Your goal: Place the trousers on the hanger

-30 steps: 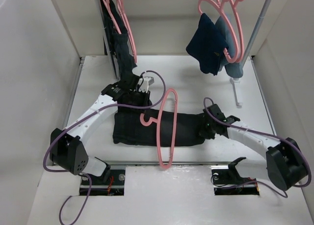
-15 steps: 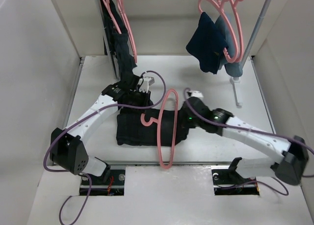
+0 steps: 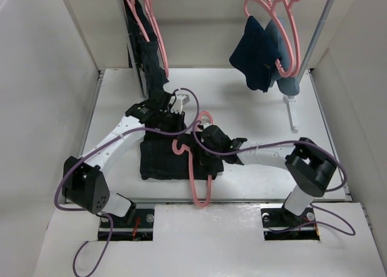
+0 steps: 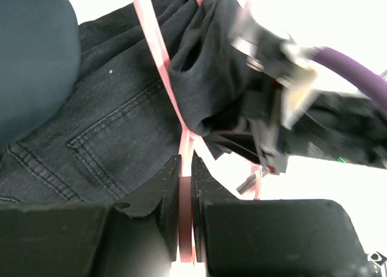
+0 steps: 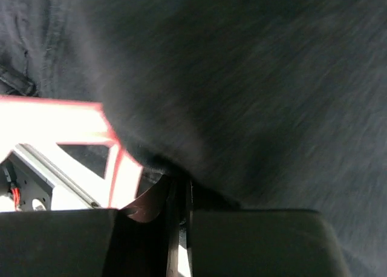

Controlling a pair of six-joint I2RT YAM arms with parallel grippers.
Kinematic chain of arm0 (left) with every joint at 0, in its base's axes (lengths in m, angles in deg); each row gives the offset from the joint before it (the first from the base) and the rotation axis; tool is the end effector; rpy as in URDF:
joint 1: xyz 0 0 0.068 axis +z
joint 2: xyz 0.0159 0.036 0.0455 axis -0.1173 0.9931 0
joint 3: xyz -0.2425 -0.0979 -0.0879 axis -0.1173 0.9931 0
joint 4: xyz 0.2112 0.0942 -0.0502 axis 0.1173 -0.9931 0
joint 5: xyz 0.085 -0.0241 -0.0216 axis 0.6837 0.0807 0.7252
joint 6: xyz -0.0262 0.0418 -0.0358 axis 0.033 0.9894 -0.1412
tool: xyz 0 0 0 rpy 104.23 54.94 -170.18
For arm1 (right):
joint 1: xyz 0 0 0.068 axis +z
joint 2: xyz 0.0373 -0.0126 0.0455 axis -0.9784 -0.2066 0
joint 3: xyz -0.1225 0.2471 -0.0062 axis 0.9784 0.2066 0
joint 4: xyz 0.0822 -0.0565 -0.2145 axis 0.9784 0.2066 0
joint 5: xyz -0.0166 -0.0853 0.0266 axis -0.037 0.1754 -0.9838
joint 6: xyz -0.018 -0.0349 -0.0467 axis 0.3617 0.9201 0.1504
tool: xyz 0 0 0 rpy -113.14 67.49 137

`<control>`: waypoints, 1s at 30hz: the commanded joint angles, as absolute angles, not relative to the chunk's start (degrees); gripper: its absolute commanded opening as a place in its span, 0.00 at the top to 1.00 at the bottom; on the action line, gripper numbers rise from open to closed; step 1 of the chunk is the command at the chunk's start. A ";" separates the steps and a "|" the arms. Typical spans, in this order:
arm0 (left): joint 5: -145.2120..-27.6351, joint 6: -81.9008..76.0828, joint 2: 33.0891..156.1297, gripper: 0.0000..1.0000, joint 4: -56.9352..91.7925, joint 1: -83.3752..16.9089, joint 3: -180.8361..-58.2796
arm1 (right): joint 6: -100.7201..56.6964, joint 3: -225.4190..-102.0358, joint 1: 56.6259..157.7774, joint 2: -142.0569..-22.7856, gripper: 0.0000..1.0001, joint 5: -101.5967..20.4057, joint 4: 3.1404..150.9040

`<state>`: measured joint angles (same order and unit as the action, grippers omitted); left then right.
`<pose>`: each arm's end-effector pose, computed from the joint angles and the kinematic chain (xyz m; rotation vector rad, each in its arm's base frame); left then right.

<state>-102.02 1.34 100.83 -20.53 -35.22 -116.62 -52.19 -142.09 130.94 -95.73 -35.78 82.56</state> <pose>0.2411 -0.1518 0.3033 0.6466 2.3825 -0.7831 0.1962 0.2628 0.1974 -0.3746 2.5059 0.7577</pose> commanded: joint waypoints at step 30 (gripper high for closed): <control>-107.17 3.05 96.37 1.00 -18.60 -35.56 -120.07 | -40.16 -147.24 119.65 -83.59 0.86 -47.10 92.16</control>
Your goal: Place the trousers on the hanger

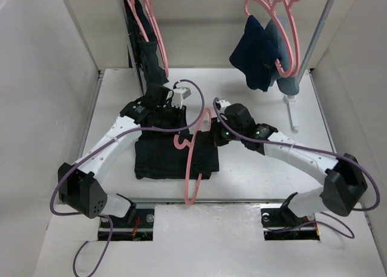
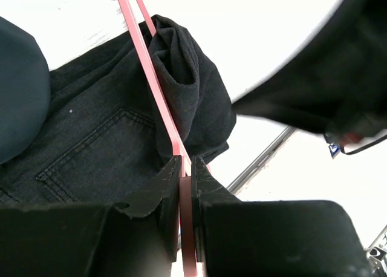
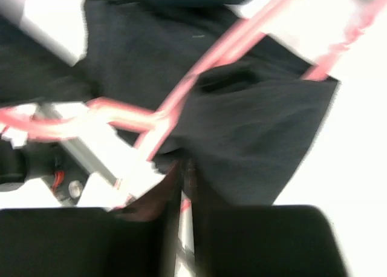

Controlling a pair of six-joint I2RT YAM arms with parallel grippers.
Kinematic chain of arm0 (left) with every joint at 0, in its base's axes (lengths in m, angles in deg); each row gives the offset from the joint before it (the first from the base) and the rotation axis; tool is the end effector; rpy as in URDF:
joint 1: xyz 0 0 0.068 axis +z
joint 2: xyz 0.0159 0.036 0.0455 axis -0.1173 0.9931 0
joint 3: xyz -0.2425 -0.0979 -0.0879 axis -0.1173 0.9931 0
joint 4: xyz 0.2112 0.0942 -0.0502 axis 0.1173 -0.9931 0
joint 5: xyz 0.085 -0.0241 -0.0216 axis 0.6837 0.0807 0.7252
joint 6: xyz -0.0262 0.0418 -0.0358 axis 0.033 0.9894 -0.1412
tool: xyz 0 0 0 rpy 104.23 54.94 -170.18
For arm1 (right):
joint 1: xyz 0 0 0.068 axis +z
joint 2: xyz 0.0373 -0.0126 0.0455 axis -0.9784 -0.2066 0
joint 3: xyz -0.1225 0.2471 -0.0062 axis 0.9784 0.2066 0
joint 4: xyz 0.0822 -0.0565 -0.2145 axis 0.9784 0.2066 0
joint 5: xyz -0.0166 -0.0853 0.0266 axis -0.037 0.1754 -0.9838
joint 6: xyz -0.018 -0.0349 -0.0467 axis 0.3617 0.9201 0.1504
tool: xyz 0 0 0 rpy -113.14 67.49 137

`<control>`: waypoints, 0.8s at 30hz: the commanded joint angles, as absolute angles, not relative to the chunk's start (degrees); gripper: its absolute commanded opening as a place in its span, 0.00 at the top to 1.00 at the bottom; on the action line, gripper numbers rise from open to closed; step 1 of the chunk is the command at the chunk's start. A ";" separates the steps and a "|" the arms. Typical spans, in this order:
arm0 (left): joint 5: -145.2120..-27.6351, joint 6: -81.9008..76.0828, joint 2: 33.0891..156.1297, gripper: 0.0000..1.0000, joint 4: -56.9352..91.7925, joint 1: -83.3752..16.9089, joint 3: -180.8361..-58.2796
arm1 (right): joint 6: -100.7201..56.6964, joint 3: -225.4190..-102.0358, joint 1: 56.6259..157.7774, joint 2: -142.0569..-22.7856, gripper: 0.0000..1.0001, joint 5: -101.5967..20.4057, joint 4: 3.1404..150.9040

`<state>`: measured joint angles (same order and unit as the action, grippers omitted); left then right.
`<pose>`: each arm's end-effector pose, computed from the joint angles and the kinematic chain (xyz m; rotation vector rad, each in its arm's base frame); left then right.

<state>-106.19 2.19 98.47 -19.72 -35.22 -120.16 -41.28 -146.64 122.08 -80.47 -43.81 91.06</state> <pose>0.2354 -0.1521 0.3352 0.7025 2.2401 -0.8707 0.2042 0.2091 0.2868 -0.4733 2.2694 0.8691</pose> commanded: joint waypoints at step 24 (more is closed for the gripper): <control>-105.68 2.34 104.02 1.00 -17.55 -38.90 -128.34 | -51.24 -142.33 120.52 -96.19 0.53 -53.97 70.17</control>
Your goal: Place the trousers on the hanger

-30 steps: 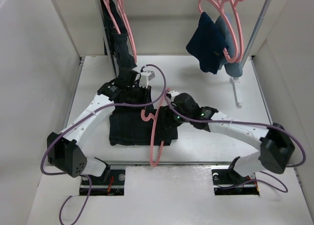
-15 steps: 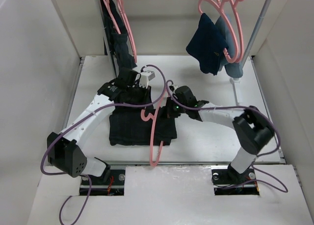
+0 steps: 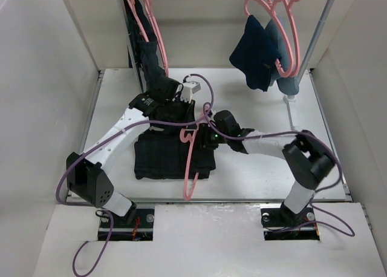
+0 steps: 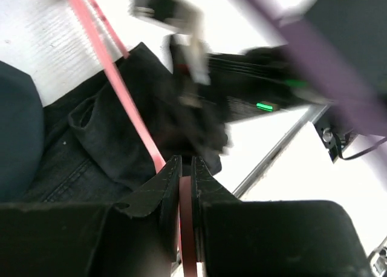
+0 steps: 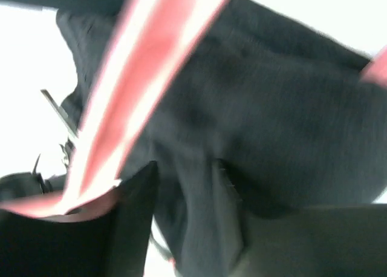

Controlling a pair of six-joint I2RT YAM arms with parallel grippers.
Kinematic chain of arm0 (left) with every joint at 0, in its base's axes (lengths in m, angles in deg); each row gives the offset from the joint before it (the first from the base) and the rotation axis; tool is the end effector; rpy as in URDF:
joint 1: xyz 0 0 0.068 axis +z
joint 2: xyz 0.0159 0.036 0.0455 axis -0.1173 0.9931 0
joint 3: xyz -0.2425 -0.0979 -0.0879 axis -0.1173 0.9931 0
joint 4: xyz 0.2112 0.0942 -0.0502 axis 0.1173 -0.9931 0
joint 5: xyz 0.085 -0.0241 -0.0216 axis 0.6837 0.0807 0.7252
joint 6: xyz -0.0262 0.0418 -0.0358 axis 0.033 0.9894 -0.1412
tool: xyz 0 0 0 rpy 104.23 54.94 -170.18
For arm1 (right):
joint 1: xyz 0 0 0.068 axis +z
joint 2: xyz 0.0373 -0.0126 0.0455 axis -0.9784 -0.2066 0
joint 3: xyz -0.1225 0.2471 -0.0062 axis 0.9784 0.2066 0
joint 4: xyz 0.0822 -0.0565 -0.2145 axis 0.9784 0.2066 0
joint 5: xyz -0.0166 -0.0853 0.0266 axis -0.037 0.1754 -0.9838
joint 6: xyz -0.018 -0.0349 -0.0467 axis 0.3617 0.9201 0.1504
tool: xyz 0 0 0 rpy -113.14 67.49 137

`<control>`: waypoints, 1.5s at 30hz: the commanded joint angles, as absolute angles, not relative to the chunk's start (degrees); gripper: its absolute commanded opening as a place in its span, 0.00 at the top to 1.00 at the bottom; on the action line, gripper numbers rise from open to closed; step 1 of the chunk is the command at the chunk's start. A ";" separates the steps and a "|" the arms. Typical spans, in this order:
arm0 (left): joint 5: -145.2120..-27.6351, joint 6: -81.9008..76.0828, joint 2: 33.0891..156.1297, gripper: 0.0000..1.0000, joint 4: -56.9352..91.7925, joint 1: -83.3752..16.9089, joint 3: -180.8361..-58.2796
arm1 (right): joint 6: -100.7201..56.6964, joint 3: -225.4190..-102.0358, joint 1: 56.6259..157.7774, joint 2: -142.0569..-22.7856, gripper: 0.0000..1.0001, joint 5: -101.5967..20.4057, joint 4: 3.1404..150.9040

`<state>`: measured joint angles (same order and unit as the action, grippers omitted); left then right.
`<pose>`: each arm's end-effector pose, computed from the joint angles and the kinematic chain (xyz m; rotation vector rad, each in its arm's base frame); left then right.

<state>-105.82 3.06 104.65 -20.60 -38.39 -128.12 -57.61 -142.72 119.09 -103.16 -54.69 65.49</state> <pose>0.2512 -0.1797 0.3472 0.7801 2.2060 -0.8836 0.2613 0.2496 0.1868 -0.2062 2.4261 1.1646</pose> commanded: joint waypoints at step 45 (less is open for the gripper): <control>-114.47 22.81 100.31 0.60 -25.81 -38.90 -123.28 | -59.14 -121.67 99.00 -85.98 1.00 -84.11 49.71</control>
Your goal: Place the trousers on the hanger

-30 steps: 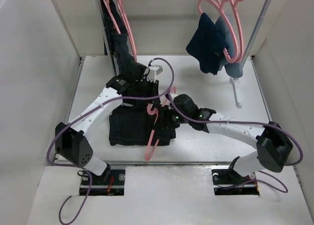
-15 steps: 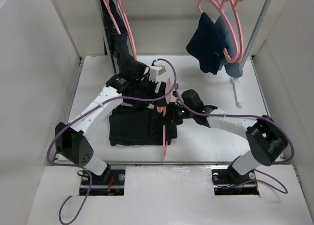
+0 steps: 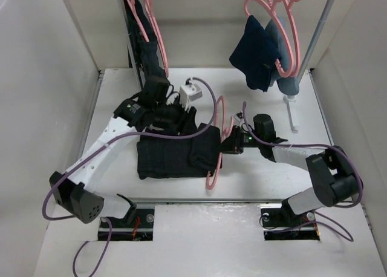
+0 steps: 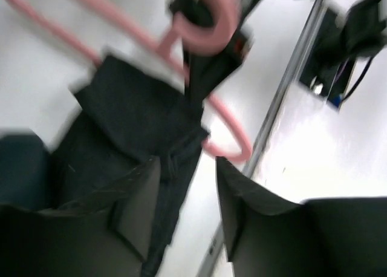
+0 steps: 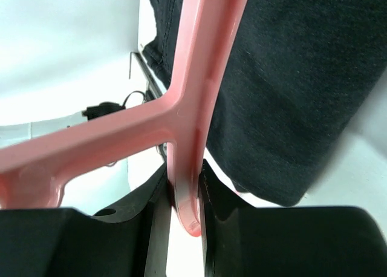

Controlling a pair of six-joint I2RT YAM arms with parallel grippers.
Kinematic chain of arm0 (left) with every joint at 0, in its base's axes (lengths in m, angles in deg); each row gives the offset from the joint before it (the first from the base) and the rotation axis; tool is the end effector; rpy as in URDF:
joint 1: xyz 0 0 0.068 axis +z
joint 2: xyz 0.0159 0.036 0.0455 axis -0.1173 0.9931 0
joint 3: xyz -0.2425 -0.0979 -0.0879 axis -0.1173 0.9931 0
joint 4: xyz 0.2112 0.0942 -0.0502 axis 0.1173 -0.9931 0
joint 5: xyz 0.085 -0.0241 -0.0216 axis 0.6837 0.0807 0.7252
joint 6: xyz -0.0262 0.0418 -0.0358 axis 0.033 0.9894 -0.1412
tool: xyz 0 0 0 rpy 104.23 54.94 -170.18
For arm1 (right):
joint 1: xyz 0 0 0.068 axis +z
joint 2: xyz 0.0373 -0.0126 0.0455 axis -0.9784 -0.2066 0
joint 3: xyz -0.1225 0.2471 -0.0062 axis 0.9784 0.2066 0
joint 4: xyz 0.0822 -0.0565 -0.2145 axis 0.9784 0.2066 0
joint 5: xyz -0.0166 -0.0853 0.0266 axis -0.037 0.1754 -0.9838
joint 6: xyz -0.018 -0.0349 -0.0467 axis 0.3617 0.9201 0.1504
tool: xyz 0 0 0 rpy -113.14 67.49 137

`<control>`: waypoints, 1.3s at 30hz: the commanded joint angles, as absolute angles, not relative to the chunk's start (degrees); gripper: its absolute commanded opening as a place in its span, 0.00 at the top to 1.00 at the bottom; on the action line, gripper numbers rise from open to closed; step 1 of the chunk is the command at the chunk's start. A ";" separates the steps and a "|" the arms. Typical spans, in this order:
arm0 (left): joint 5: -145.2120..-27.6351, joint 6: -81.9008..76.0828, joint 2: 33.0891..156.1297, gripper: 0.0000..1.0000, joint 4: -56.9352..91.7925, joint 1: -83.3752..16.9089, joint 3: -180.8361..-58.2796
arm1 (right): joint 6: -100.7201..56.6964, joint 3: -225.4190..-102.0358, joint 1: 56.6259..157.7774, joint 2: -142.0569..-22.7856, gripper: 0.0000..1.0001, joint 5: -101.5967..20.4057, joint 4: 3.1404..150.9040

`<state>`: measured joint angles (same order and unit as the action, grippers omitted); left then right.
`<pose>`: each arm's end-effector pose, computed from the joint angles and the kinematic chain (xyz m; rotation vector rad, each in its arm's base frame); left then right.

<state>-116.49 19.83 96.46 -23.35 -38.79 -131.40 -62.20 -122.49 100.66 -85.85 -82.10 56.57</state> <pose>0.2087 -0.1640 0.4014 1.1447 1.7949 -0.9248 0.2362 0.1356 0.1982 -0.1016 2.3191 1.5792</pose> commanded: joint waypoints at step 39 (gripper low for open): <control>-133.71 35.39 110.09 1.00 -44.61 -41.45 -151.27 | -56.33 -122.53 98.46 -92.30 1.00 -80.24 55.51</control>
<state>-125.52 31.94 115.36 -40.68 -41.87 -146.54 -58.07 -120.08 96.42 -90.24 -83.32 54.95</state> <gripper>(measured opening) 0.070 0.165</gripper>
